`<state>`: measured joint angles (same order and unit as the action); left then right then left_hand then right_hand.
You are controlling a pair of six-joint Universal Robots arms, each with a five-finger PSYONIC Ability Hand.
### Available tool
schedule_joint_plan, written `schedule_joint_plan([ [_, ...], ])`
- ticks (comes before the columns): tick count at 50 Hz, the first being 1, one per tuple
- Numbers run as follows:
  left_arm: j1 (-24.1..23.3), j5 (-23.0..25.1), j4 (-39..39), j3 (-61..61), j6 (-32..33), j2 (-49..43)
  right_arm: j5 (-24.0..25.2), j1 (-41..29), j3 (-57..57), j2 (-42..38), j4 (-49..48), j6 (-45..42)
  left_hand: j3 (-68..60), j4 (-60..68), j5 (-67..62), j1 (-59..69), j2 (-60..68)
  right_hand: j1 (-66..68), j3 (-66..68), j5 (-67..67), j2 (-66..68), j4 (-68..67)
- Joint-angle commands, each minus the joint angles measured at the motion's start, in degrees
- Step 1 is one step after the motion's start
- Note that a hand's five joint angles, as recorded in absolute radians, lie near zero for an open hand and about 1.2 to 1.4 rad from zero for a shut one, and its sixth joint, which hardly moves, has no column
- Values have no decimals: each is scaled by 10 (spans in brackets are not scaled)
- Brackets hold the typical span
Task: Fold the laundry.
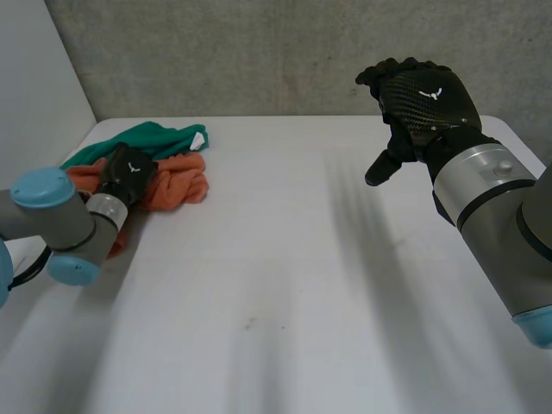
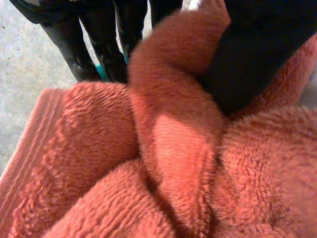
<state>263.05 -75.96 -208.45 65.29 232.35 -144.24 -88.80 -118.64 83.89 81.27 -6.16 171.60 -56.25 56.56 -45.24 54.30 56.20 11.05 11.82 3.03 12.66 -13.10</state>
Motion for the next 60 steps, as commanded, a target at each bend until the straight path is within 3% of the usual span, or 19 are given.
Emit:
schedule_joint_plan([
  [1, 0, -23, -3, -5, -2, 10, -1, 1, -1, -1, 0, -17, -237, 234, -248, 257, 238, -10, -18, -30, -27, 31],
  [6, -24, -67, -25, 25, -23, 91, 0, 1, -4, -1, 0, -17, -237, 234, -248, 257, 238, -10, -18, -30, -27, 31],
  [10, -68, -79, -50, 39, -127, 199, 0, 1, -6, 0, 1, -17, -237, 234, -248, 257, 238, -10, -18, -30, -27, 31],
  [15, -125, -110, -28, 56, -331, 322, -1, 2, -7, 0, 1, -17, -237, 234, -248, 257, 238, -10, -18, -30, -27, 31],
  [20, -179, -89, 33, 112, -438, 375, -1, 3, -10, 1, 1, -20, -237, 234, -248, 257, 238, -10, -18, -30, -27, 31],
  [24, -237, -31, 71, 162, -501, 380, -2, 8, -11, 2, 0, -20, -237, 234, -248, 257, 238, -10, -18, -30, -27, 31],
  [26, -258, -10, 78, 175, -504, 375, -3, 19, -12, 4, 2, -19, -237, 234, -248, 257, 238, -10, -18, -30, -27, 31],
  [27, -269, 4, 87, 183, -499, 369, -3, 24, -12, 4, 2, -18, 159, -162, 149, -139, -158, -10, -18, -30, -27, 31],
  [28, -270, 6, 95, 186, -495, 361, -3, 26, -13, 5, 2, -17, 387, -390, 377, -368, -387, -10, -18, -30, -27, 31],
  [29, -271, 5, 102, 190, -486, 349, -3, 29, -13, 5, 2, -17, 463, -466, 452, -443, -462, -10, -18, -30, -27, 31],
  [38, -242, -5, 176, 190, -332, 311, -1, 34, -22, 5, 10, -19, 463, -466, 452, -443, -462, -10, -18, -30, -27, 31],
  [44, -183, -18, 184, 190, -328, 338, 6, 25, -36, -1, 45, -52, 463, -466, 452, -443, -462, -10, -18, -30, -27, 31],
  [50, -122, -24, 184, 187, -321, 347, 30, 23, -49, -47, 145, -165, 457, -460, 447, -438, -457, -10, -18, -30, -27, 31],
  [54, -105, -25, 191, 191, -327, 345, 29, -9, -49, -88, 182, -200, 440, -443, 430, -421, -440, -10, -18, -30, -27, 31],
  [60, -119, -23, 201, 225, -335, 345, 24, -38, -42, -117, 187, -198, 428, -431, 418, -409, -428, -10, -18, -30, -27, 31],
])
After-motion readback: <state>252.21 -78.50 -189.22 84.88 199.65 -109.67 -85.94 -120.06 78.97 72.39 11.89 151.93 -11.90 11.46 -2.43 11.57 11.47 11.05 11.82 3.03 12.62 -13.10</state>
